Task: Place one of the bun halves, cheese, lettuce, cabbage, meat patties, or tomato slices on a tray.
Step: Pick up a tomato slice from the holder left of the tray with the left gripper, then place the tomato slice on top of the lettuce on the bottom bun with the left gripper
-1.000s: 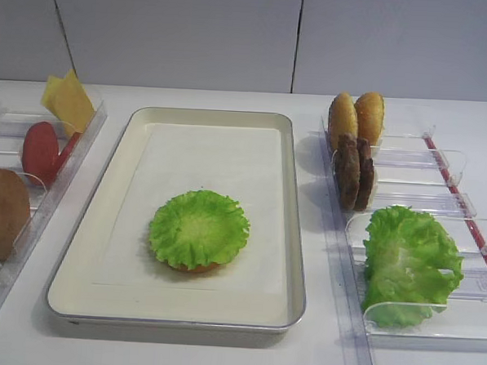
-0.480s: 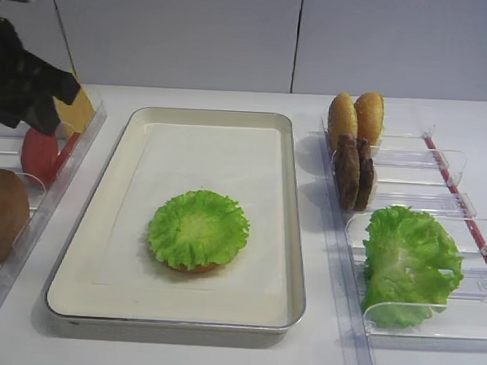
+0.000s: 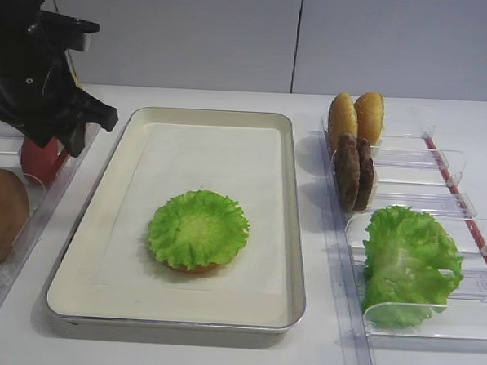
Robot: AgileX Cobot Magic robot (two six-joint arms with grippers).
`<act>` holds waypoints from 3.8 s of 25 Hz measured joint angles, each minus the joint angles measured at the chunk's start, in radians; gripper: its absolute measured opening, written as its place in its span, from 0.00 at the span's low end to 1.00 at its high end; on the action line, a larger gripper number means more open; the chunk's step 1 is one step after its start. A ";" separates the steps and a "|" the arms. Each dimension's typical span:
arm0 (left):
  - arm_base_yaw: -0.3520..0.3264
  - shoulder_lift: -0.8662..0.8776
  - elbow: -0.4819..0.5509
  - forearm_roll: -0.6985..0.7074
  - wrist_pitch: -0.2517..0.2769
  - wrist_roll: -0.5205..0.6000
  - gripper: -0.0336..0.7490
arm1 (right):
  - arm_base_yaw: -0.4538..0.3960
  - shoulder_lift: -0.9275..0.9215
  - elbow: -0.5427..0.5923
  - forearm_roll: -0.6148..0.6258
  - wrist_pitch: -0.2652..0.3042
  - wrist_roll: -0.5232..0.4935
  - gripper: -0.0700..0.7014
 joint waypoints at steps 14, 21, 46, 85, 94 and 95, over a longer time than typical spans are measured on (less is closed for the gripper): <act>0.000 0.068 -0.030 0.035 0.009 0.000 0.19 | 0.000 0.000 0.000 0.000 0.000 0.005 0.46; 0.000 0.068 -0.113 0.056 0.103 0.029 0.09 | 0.000 0.000 0.000 0.000 0.000 0.005 0.46; 0.000 -0.515 0.093 -0.441 0.277 0.260 0.09 | 0.000 0.000 0.000 0.000 0.000 -0.003 0.45; 0.099 0.002 0.486 -1.546 0.055 0.986 0.09 | 0.000 0.000 0.000 0.000 0.000 -0.003 0.39; 0.099 0.050 0.486 -1.547 0.053 0.987 0.09 | 0.000 0.000 0.000 0.000 0.000 -0.003 0.39; 0.099 0.055 0.486 -1.547 0.053 0.987 0.09 | 0.000 0.000 0.000 0.000 0.000 -0.003 0.39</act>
